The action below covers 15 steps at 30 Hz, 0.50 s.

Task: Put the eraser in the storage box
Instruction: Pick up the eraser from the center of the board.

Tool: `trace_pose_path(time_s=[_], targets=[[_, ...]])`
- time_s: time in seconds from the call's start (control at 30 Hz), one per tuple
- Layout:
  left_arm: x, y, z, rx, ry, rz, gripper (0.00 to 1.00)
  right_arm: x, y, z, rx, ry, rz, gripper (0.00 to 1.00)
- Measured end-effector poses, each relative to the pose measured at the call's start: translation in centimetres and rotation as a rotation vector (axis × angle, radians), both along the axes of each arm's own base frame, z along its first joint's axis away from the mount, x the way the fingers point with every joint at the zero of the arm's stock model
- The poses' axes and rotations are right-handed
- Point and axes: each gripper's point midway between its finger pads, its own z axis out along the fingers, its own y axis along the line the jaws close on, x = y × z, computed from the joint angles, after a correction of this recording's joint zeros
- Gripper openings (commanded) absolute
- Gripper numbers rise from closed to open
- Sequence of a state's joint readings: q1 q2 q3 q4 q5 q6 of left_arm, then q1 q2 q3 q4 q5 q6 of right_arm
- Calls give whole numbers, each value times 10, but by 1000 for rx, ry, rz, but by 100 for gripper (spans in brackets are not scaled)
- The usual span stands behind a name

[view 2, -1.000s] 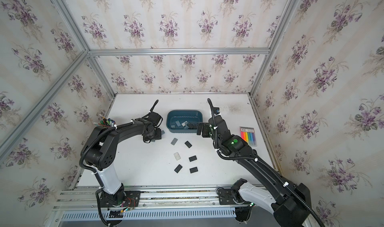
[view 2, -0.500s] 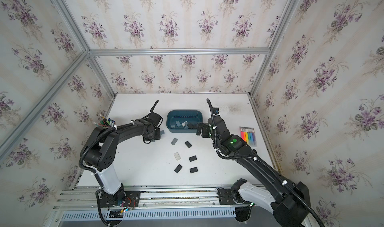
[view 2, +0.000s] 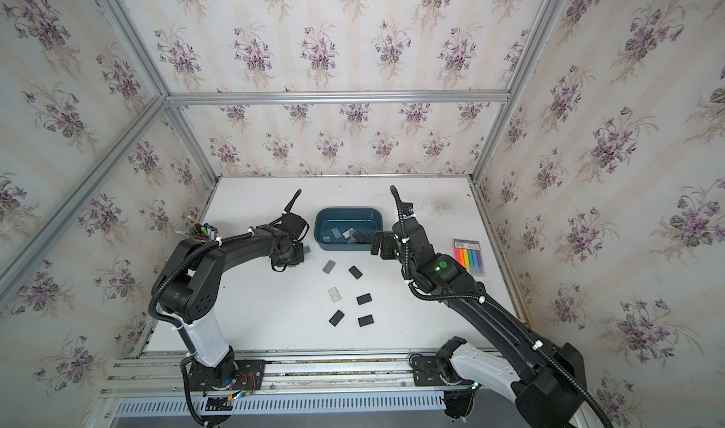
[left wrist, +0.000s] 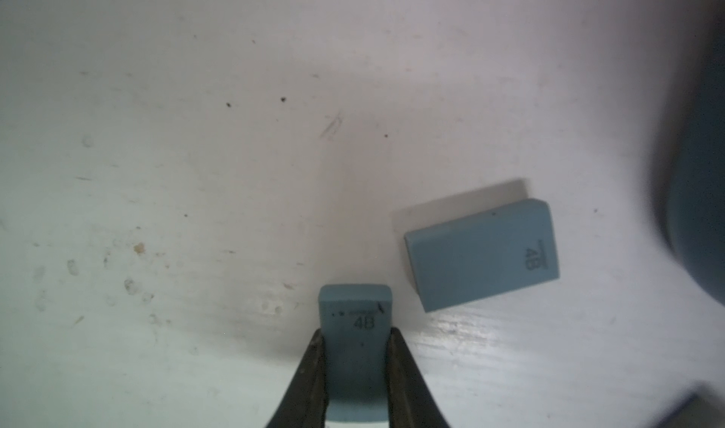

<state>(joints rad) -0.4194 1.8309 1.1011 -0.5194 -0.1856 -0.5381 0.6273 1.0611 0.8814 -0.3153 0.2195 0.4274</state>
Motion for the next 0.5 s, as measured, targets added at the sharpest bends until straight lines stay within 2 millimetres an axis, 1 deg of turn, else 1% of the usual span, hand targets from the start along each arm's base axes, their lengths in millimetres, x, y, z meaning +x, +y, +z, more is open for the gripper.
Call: trace_pose_path(time_s=[0.17, 0.3, 0.4, 0.5], targets=[[-4, 1, 2, 1, -3, 11, 12, 0, 0, 1, 2, -2, 0, 100], [-21, 9, 5, 32, 43, 20, 9, 0, 1, 1, 4, -1, 3, 100], [-26, 11, 12, 39, 48, 23, 8, -1, 2, -1, 8, 6, 8, 100], [-27, 7, 27, 32, 28, 18, 8, -2, 3, -4, 14, 17, 13, 100]])
